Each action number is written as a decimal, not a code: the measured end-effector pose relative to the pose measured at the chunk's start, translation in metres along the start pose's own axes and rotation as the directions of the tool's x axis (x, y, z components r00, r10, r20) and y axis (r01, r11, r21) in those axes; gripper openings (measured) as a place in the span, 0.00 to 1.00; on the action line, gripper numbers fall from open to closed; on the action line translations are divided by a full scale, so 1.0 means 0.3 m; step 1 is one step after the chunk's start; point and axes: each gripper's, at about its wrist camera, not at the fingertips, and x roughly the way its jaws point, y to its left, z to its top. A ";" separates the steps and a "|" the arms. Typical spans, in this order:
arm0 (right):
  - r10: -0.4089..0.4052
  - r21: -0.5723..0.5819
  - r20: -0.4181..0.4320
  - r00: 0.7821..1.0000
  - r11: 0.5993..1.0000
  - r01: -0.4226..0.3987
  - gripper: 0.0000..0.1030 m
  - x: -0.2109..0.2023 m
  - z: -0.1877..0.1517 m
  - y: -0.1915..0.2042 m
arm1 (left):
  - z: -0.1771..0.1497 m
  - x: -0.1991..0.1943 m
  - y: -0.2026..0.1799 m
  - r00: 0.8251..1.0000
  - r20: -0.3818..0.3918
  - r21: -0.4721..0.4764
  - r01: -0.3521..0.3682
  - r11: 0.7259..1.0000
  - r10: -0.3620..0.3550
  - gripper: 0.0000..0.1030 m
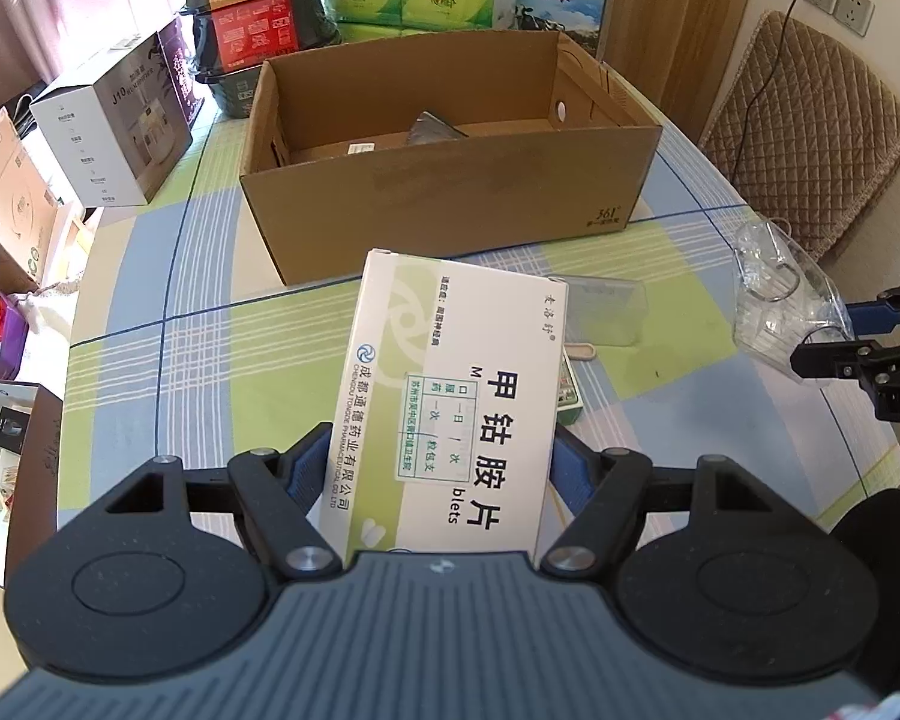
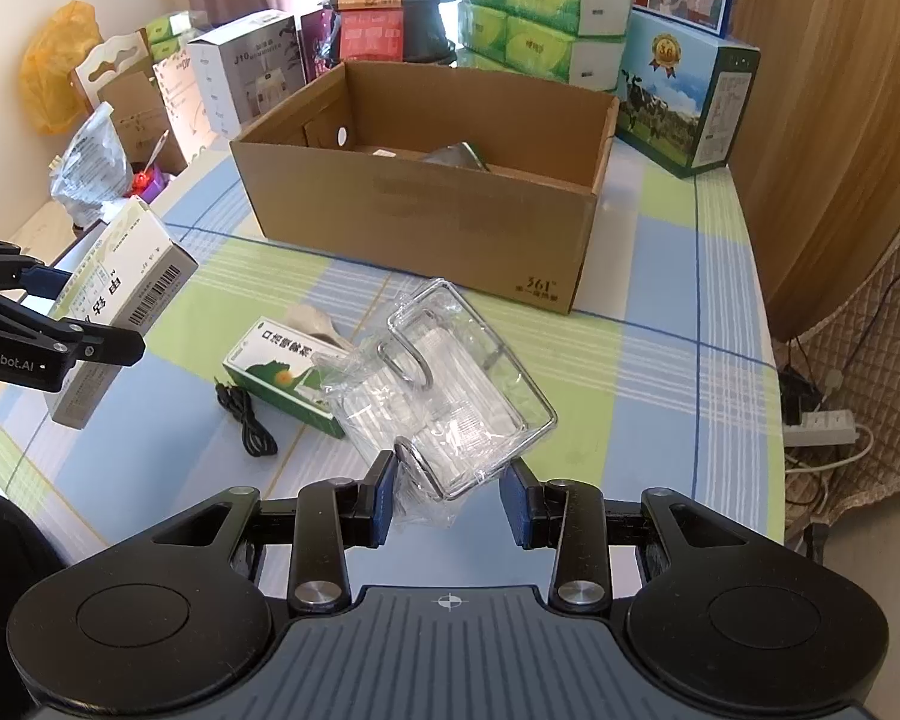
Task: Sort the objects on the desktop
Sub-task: 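Lift and carry the medicine box and clear tray over the cardboard box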
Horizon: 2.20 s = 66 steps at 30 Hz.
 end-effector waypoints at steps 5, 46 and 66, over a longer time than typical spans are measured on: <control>0.001 0.002 0.005 1.000 1.000 -0.001 0.33 -0.002 0.020 0.002 | 0.021 -0.002 0.008 1.000 0.003 -0.008 0.003 1.000 -0.003 0.68; -0.030 -0.027 0.067 0.997 0.999 0.032 0.33 0.062 0.324 -0.054 | 0.299 0.084 0.131 1.000 0.019 -0.021 -0.014 1.000 0.014 0.68; -0.048 0.040 0.104 0.993 0.998 0.044 0.33 0.259 0.637 -0.156 | 0.661 0.287 0.180 0.999 0.037 -0.066 0.006 0.998 -0.004 0.68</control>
